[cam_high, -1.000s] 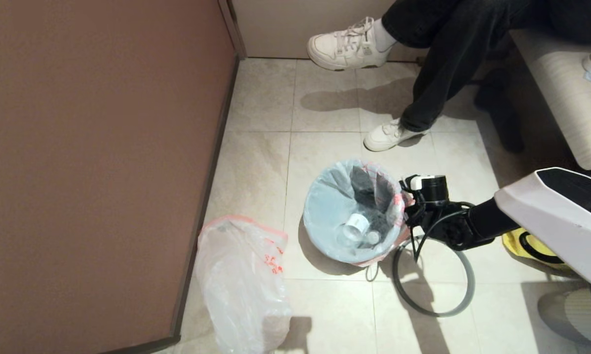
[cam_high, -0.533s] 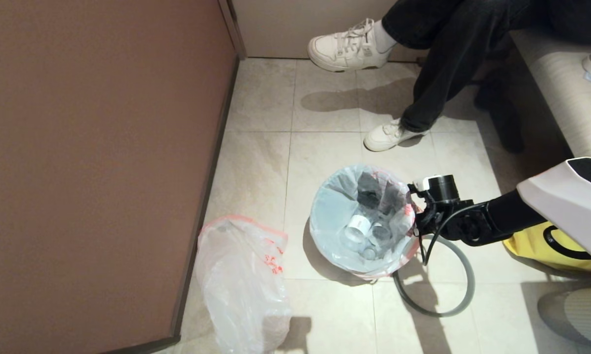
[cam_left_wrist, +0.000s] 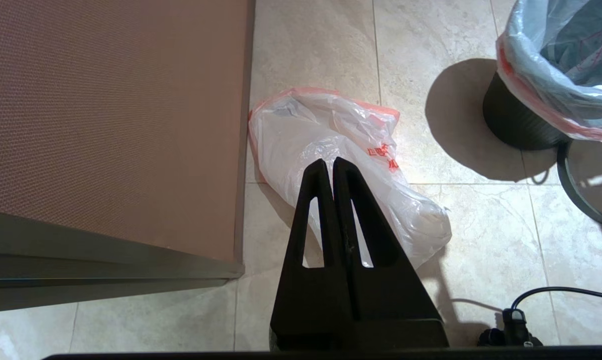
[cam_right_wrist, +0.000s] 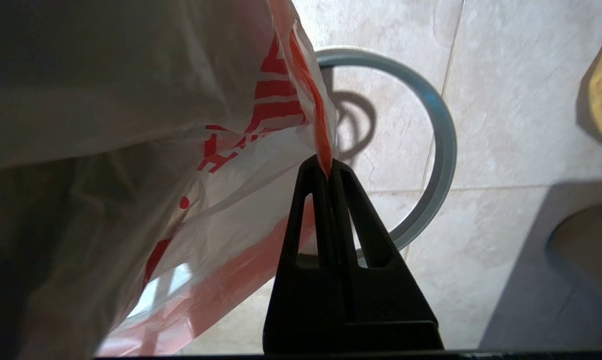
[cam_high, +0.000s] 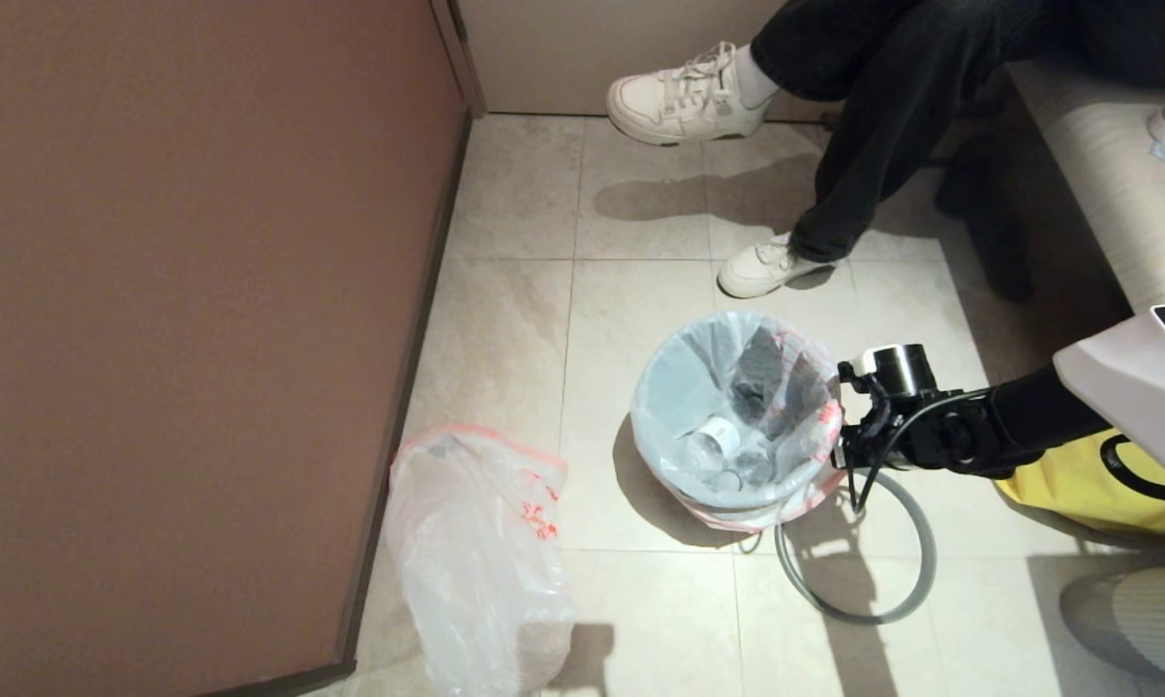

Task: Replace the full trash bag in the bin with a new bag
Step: Place the trash bag on the floor

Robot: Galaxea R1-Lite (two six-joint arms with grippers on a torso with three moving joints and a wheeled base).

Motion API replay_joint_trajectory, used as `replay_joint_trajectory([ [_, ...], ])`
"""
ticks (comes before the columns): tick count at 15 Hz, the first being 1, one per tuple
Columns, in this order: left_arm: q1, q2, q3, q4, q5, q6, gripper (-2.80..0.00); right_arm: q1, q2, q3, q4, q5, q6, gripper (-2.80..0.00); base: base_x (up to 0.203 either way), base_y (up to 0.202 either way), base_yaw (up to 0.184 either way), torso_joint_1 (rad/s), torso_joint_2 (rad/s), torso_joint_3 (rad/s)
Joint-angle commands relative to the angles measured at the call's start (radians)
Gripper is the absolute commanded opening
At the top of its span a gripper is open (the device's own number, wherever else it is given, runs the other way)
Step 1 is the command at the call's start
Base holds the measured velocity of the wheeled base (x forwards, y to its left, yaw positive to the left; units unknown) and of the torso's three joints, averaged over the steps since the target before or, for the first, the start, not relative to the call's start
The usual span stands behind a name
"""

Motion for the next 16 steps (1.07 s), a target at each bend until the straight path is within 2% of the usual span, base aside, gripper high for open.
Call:
replay_joint_trajectory([
  [1, 0.000, 0.001, 0.000, 0.000, 0.000, 0.000, -2.80, -0.023, -0.014, 0.000, 0.023, 0.028, 0.043, -2.80, 0.000, 0.000, 0.000, 0.000, 0.00, 0.000],
  [4, 0.000, 0.001, 0.000, 0.000, 0.001, 0.000, -2.80, -0.044, -0.052, 0.001, 0.091, 0.110, 0.141, -2.80, 0.000, 0.000, 0.000, 0.000, 0.00, 0.000],
  [6, 0.000, 0.001, 0.000, 0.000, -0.001, 0.000, -2.80, -0.053, -0.087, 0.001, 0.159, 0.188, 0.249, -2.80, 0.000, 0.000, 0.000, 0.000, 0.00, 0.000],
  [8, 0.000, 0.001, 0.000, 0.000, -0.001, 0.000, -2.80, -0.054, -0.121, 0.008, 0.189, 0.214, 0.300, -2.80, 0.000, 0.000, 0.000, 0.000, 0.00, 0.000],
  [11, 0.000, 0.001, 0.000, 0.000, 0.001, 0.000, -2.80, -0.051, -0.164, 0.035, 0.213, 0.241, 0.338, -2.80, 0.000, 0.000, 0.000, 0.000, 0.00, 0.000],
  [16, 0.000, 0.001, 0.000, 0.000, -0.001, 0.000, -2.80, -0.037, -0.232, 0.055, 0.232, 0.246, 0.342, -2.80, 0.000, 0.000, 0.000, 0.000, 0.00, 0.000],
])
